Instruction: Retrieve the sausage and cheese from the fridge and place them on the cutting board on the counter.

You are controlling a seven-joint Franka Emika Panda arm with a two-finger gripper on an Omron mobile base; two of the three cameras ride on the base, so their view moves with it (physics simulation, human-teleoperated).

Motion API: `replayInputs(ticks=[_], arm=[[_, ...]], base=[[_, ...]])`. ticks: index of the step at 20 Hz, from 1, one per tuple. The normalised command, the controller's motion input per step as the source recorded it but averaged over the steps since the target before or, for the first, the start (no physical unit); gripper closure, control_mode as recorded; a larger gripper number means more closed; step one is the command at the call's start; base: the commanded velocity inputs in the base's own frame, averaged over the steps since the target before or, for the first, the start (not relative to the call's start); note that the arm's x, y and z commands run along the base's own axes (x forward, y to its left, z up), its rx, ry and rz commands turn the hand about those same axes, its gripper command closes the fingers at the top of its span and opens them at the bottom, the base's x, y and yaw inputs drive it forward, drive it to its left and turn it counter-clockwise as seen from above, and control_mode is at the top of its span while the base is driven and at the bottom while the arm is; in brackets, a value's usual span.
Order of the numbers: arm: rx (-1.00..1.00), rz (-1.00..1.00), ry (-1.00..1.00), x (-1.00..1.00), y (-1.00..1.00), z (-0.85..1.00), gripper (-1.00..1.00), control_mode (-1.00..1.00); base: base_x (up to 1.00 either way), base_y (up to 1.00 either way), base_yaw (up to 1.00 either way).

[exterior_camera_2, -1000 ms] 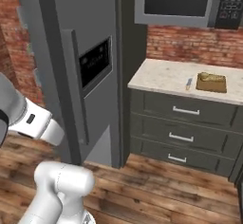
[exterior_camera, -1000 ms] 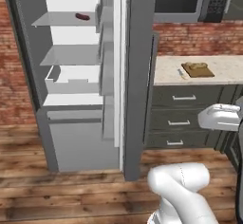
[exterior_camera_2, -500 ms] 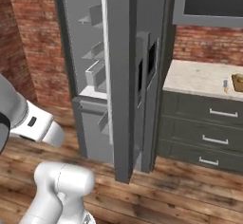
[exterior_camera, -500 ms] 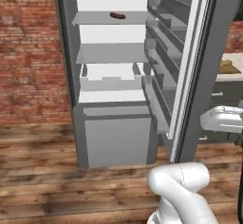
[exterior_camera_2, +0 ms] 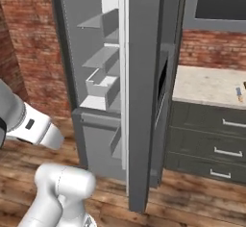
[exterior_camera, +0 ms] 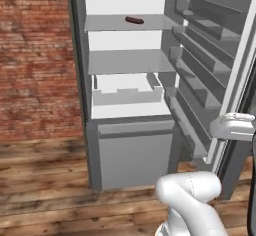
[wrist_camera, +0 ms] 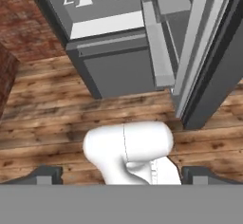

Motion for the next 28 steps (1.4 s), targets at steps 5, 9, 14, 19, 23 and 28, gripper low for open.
replayInputs(ticks=[5, 9, 14, 19, 23, 28], arm=[[0.00, 0.00, 0.00, 0.00, 0.00, 0.00, -1.00, 1.00], [0.00, 0.00, 0.00, 0.00, 0.00, 0.00, -1.00, 1.00], [0.00, 0.00, 0.00, 0.00, 0.00, 0.00, -1.00, 1.00], [0.00, 0.00, 0.00, 0.00, 0.00, 0.00, -1.00, 1.00], [0.00, 0.00, 0.00, 0.00, 0.00, 0.00, -1.00, 1.00], [0.00, 0.00, 0.00, 0.00, 0.00, 0.00, -1.00, 1.00]], base=[[0.63, 0.80, -0.08], [0.57, 0.40, -0.11], [0.64, -0.31, -0.03], [0.73, -0.14, -0.02], [0.82, -0.47, 0.00], [0.68, -0.60, 0.00]])
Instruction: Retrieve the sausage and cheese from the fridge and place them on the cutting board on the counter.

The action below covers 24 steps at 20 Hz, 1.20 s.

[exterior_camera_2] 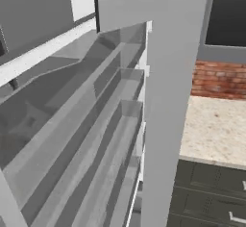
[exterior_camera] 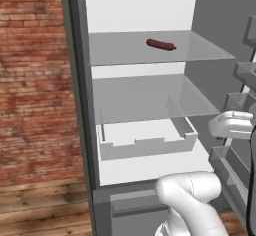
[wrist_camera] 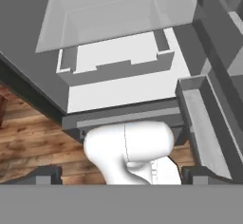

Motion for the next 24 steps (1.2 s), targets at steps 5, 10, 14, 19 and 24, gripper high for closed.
replayInputs(ticks=[5, 10, 14, 19, 24], arm=[[0.00, 0.00, 0.00, 0.00, 0.00, 0.00, -1.00, 1.00], [0.00, 0.00, 0.00, 0.00, 0.00, 0.00, -1.00, 1.00], [0.00, 0.00, 0.00, 0.00, 0.00, 0.00, -1.00, 1.00], [-0.17, 0.01, -0.12, -0.07, 0.39, 0.16, -1.00, -1.00], [-0.17, 0.00, -0.06, -0.03, 0.16, 0.57, -1.00, -1.00]], base=[[0.77, -0.35, 0.00], [1.00, 0.00, -0.01], [0.65, 0.11, -0.01], [0.00, 0.00, 0.00], [0.00, 0.00, 0.00]])
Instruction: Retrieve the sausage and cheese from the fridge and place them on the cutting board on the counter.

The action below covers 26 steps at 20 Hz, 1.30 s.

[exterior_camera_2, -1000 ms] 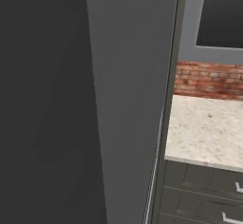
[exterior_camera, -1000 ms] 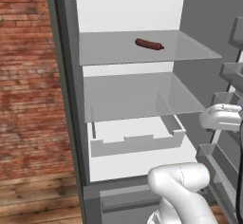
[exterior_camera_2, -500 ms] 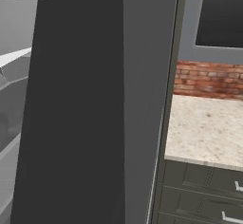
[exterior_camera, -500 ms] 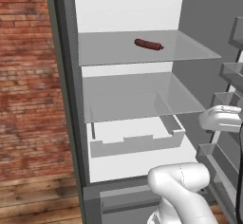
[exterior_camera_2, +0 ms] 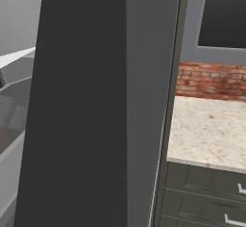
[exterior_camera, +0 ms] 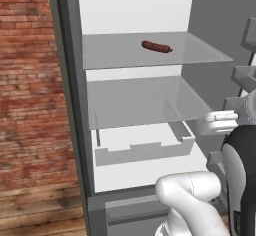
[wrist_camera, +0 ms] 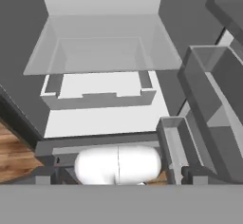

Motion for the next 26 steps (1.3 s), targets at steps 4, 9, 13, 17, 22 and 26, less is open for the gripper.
replayInputs(ticks=[4, 9, 13, 17, 22, 26], arm=[[-0.11, 0.00, 0.00, 0.13, 0.00, 0.56, -1.00, -1.00], [-0.06, 0.00, 0.00, 0.26, 0.00, 0.20, -1.00, -1.00], [-0.03, 0.03, 0.00, 0.68, 0.00, 0.01, -1.00, -1.00], [-0.04, 0.12, -0.05, 0.84, -0.03, 0.00, -1.00, -1.00], [-0.09, 0.12, -0.11, 0.82, -0.04, 0.00, -1.00, -1.00], [-0.07, 0.09, -0.04, 0.87, -0.05, 0.07, -1.00, -1.00]], base=[[0.00, 0.00, 0.00], [0.00, 0.00, 0.00], [0.00, 0.00, 0.00], [0.00, 0.00, 0.00], [0.00, 0.00, 0.00], [0.00, 0.00, 0.00]])
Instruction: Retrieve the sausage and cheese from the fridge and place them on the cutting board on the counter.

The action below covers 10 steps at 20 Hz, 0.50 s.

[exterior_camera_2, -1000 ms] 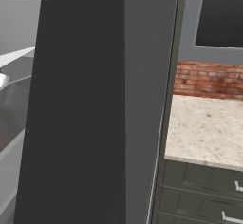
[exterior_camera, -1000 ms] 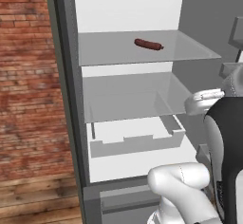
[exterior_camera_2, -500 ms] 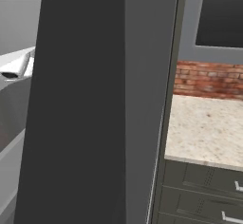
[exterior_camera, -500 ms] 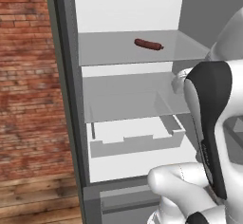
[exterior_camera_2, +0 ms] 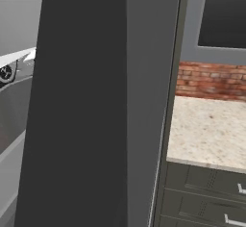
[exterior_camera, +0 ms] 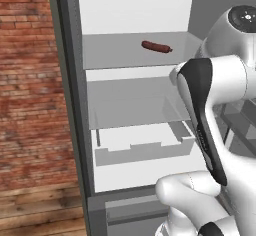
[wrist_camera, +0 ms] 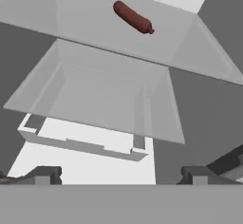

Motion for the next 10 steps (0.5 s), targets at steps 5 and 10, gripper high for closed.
replayInputs(ticks=[5, 10], arm=[[-0.06, 0.05, 0.00, 0.72, 0.00, 0.31, -1.00, -1.00], [-0.08, 0.00, -0.02, 0.55, -0.01, 0.28, -1.00, -1.00]], base=[[0.00, 0.00, 0.00], [0.00, 0.00, 0.00]])
